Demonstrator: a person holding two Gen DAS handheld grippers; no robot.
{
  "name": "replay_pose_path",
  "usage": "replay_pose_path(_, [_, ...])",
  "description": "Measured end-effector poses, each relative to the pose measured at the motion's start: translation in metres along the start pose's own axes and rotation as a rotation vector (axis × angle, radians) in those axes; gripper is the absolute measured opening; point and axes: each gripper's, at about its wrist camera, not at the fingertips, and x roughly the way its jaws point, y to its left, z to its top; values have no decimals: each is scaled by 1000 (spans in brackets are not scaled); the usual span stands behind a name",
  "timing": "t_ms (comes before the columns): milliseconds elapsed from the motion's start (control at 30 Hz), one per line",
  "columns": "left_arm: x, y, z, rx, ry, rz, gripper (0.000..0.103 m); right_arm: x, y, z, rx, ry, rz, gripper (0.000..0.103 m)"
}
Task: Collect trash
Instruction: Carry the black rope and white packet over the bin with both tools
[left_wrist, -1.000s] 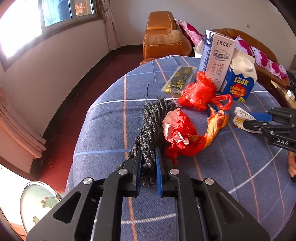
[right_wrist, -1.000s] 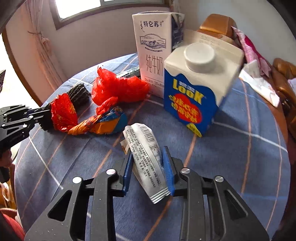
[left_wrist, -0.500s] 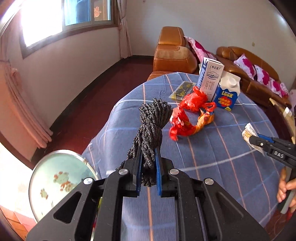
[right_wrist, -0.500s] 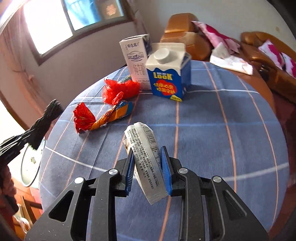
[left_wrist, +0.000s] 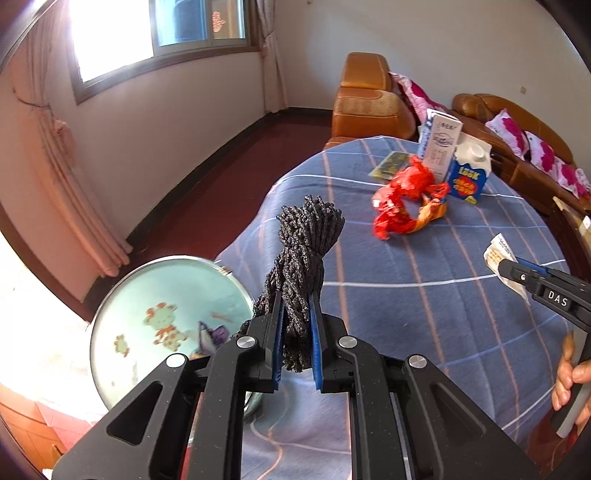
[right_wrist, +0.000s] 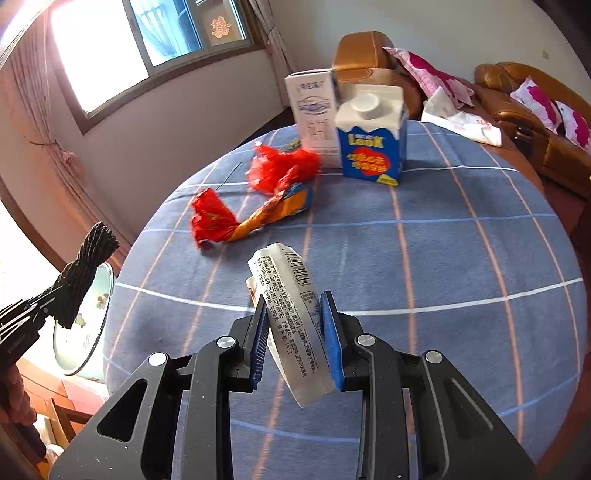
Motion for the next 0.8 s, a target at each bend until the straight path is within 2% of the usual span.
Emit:
replay_pose_path(400, [-6,26,-26,-30,20,48,12,0,51,-15,-87,9,-6,28])
replay_pose_path(800, [-19,48,-41,-63,14,81,12,-3,91,-30,-133,24,45,29])
